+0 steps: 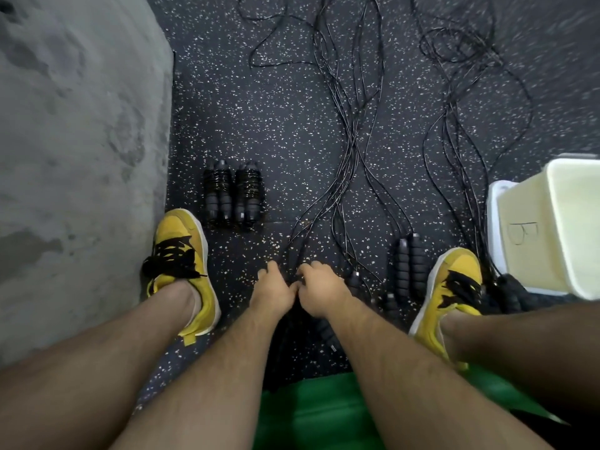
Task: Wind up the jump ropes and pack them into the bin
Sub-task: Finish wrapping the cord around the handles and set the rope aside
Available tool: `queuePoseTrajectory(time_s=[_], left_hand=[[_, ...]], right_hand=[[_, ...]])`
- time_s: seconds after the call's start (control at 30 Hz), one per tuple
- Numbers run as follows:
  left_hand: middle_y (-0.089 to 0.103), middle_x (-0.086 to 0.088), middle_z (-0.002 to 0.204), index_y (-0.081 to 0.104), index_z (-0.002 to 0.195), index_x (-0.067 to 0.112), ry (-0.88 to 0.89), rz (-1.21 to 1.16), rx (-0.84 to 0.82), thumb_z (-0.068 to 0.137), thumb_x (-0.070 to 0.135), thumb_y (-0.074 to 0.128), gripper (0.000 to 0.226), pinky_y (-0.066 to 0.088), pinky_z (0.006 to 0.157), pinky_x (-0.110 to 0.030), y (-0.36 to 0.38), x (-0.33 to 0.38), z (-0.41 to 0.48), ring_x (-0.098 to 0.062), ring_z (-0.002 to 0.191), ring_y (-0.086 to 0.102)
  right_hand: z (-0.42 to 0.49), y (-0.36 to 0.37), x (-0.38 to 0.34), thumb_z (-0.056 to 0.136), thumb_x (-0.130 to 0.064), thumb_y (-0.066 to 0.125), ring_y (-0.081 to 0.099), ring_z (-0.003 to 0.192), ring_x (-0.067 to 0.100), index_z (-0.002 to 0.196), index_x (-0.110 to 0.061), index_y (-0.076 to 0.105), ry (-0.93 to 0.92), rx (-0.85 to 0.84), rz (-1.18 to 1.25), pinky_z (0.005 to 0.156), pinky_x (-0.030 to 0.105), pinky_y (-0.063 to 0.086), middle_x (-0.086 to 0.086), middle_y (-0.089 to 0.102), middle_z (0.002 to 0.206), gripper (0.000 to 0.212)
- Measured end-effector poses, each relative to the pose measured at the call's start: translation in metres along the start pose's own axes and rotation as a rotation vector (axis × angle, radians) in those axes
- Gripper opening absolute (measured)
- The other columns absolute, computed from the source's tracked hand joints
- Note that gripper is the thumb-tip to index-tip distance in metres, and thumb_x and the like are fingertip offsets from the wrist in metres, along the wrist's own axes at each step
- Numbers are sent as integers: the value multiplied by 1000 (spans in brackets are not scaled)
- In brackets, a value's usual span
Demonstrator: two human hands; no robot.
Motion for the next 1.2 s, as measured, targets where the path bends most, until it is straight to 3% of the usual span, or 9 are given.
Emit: queuePoseTrajectory(time_s=[0.23, 0.33, 0.47, 0.57, 0.63, 0.73, 0.83, 1.03, 1.2], left_hand=[[48, -11, 132, 37, 135, 11, -110, -126, -55, 80, 20, 72, 66, 51, 90, -38, -5, -5, 14, -30, 109, 58], [42, -8, 134, 47, 133, 15, -118, -50, -79, 82, 21, 62, 53, 53, 93, -40, -16, -10, 16, -28, 108, 55], [44, -11, 140, 44, 139, 12, -164, 62, -148, 82, 17, 55, 58, 52, 98, -43, -21, -21, 18, -30, 115, 55], [55, -10, 126, 44, 134, 11, -170, 44, -201, 80, 14, 56, 56, 52, 88, -37, -10, -22, 11, -29, 111, 59], [58, -11, 120, 43, 131, 12, -167, 18, -217, 82, 15, 57, 51, 49, 83, -36, -2, -23, 8, -29, 108, 60], [59, -7, 112, 42, 126, 15, -141, 28, -239, 83, 17, 66, 49, 46, 75, -34, 5, -27, 6, -25, 100, 60], [59, -6, 103, 40, 116, 18, -87, 76, -204, 89, 20, 65, 37, 45, 69, -34, 5, -31, 7, -21, 87, 58], [56, -3, 97, 35, 116, 18, -61, 51, -140, 89, 17, 58, 35, 43, 67, -32, -2, -34, 11, -16, 80, 56], [54, -1, 84, 43, 97, 19, -64, -208, -127, 75, 5, 54, 28, 37, 57, -30, -13, -31, 10, -17, 69, 50]], right_hand=[[2, 22, 15, 84, -29, 68, 54, 116, 32, 128, -14, 42, 116, -124, 79, 96, 43, 47, 10, 55, 123, 53], [-1, 25, 19, 85, -28, 65, 57, 109, 32, 120, -12, 41, 169, -68, 105, 86, 40, 51, 10, 55, 118, 45], [-5, 18, 30, 89, -37, 65, 54, 115, 32, 130, -11, 34, 313, 79, 60, 86, 41, 48, 12, 49, 129, 58], [-6, 16, 35, 91, -40, 62, 55, 115, 31, 138, -11, 29, 407, 82, 88, 82, 39, 48, 12, 44, 134, 64], [-7, 16, 30, 88, -35, 66, 49, 120, 31, 137, -14, 31, 371, 95, 28, 85, 39, 49, 11, 38, 136, 64], [-4, 18, 14, 83, -15, 64, 38, 123, 29, 136, -20, 37, 108, 150, -149, 93, 40, 48, 8, 35, 135, 60], [-2, 23, 6, 84, -14, 61, 35, 121, 28, 129, -21, 51, -37, 91, -259, 97, 39, 44, 5, 39, 131, 47], [3, 31, 3, 86, -20, 53, 37, 117, 27, 117, -17, 61, -54, 8, -210, 97, 37, 41, 3, 49, 125, 32], [7, 23, 6, 89, -20, 59, 41, 123, 28, 134, -14, 41, 96, 130, 20, 98, 39, 43, 7, 42, 133, 49]])
Point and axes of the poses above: each hand's wrist, its own z-axis towards the middle knuckle, its own y-axis out of the palm, x = y × z, the point moved 4 cm from there along z, towards the middle knuckle
